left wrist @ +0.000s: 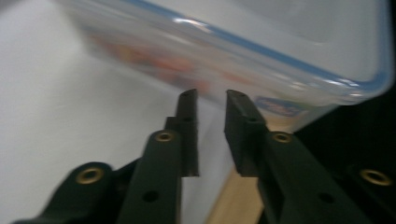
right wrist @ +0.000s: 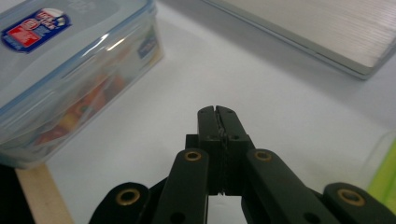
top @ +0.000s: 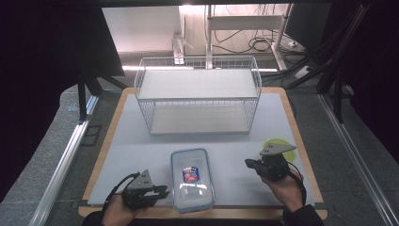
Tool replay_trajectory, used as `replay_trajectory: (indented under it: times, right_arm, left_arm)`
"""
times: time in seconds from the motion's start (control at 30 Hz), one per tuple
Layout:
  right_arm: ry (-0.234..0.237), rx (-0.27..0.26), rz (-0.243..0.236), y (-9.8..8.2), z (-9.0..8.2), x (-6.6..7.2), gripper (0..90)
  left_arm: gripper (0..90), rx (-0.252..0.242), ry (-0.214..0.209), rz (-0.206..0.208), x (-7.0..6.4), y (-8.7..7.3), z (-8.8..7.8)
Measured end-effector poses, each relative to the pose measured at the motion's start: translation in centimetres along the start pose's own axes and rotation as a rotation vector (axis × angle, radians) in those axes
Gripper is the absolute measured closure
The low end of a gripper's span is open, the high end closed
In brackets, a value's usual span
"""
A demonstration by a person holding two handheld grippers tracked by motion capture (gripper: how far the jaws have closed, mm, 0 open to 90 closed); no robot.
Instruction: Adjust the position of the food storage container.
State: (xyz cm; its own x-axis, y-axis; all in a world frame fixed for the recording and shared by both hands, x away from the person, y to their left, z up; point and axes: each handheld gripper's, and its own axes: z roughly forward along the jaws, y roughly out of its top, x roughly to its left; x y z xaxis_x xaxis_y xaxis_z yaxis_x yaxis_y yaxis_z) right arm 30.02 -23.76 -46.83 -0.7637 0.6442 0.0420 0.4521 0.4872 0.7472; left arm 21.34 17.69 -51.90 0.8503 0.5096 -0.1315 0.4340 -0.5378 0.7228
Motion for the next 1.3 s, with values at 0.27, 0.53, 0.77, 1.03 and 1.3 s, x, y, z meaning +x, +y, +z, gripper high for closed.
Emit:
replay_trajectory:
  times: [0.27, 0.53, 0.77, 1.03, 1.3]
  right_arm:
    - [0.03, 0.015, 0.014, -0.9, -0.2, 1.4, 90.0]
    - [0.059, 0.033, -0.004, -2.0, -0.7, 3.1, 90.0]
    - [0.079, 0.065, -0.011, -2.9, -1.0, 4.2, 89.9]
    - [0.121, 0.114, 0.009, -4.0, -0.8, 5.0, 89.7]
    - [0.167, 0.133, -0.007, -3.8, 0.0, 6.0, 88.7]
  left_arm:
    - [89.2, -0.01, -0.066, -0.024, -0.4, 0.6, 0.8]
    - [88.8, -0.004, -0.094, 0.004, -1.2, 2.5, 2.8]
    - [89.7, -0.015, -0.11, 0.016, -1.6, 4.3, 4.8]
    - [90.0, 0.025, 0.0, 0.017, 0.5, 4.8, 4.1]
    - [90.0, -0.026, 0.151, -0.071, 7.7, 5.9, 3.8]
